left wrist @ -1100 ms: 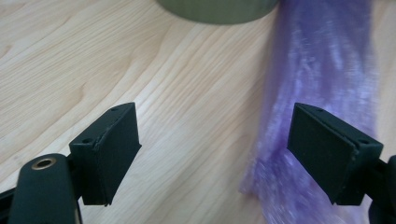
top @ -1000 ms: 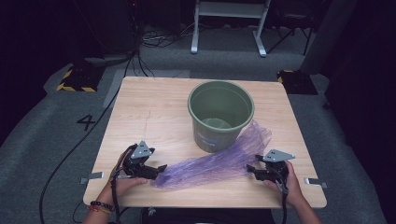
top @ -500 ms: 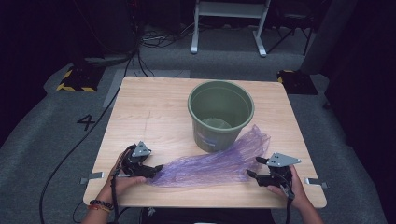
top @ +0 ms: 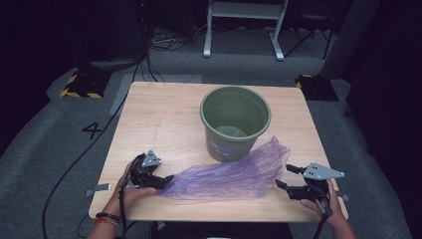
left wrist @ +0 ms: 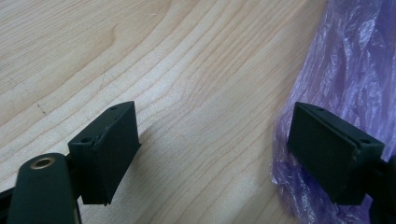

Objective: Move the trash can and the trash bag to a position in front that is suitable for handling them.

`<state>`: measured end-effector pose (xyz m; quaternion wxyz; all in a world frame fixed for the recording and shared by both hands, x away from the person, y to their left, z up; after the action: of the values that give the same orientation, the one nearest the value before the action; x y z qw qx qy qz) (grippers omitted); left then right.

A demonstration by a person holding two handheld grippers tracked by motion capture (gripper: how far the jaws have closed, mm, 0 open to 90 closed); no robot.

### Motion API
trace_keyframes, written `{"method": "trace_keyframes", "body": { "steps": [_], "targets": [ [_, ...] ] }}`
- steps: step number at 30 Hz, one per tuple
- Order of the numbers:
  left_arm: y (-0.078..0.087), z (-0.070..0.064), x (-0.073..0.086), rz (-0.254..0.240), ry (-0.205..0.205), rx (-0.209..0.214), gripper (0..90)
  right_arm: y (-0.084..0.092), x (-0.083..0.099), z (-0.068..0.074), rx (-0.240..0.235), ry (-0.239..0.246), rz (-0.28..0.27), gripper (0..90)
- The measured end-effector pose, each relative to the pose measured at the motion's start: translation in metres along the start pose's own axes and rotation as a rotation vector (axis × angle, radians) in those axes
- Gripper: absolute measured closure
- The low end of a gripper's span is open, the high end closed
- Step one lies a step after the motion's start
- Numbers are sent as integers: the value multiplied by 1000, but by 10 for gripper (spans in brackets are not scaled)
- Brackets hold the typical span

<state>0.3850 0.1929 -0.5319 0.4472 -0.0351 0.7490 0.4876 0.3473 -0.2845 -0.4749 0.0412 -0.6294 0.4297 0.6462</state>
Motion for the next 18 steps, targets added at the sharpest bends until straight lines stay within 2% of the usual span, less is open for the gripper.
{"method": "trace_keyframes", "body": {
  "steps": [3, 5, 7, 10, 18],
  "targets": [
    [0, 0, 0, 0, 0, -1, 158, 2, -9, 2, 30, -18, -17, 289],
    [0, 0, 0, 0, 1, -1, 156, 2, -17, 3, 55, -13, -23, 286],
    [0, 0, 0, 1, 2, -1, 155, -1, -23, 4, 84, 8, -25, 281],
    [0, 0, 0, 1, 2, -1, 155, -12, -32, 0, 102, 3, -8, 281],
    [-1, 0, 0, 0, 2, -1, 155, -49, -58, -7, 86, 77, 45, 270]
  ]
}}
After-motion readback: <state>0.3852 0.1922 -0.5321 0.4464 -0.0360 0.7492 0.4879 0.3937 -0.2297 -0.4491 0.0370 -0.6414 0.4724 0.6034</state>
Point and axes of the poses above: each handheld gripper's, and its own axes: y roughly backward along the jaws, x roughly out of its underside, z roughly to its left, the point moved 4 cm from there along -y, roughly forward along the jaws, and after that the axes turned 9 degrees about y, right-handed, at the moved point
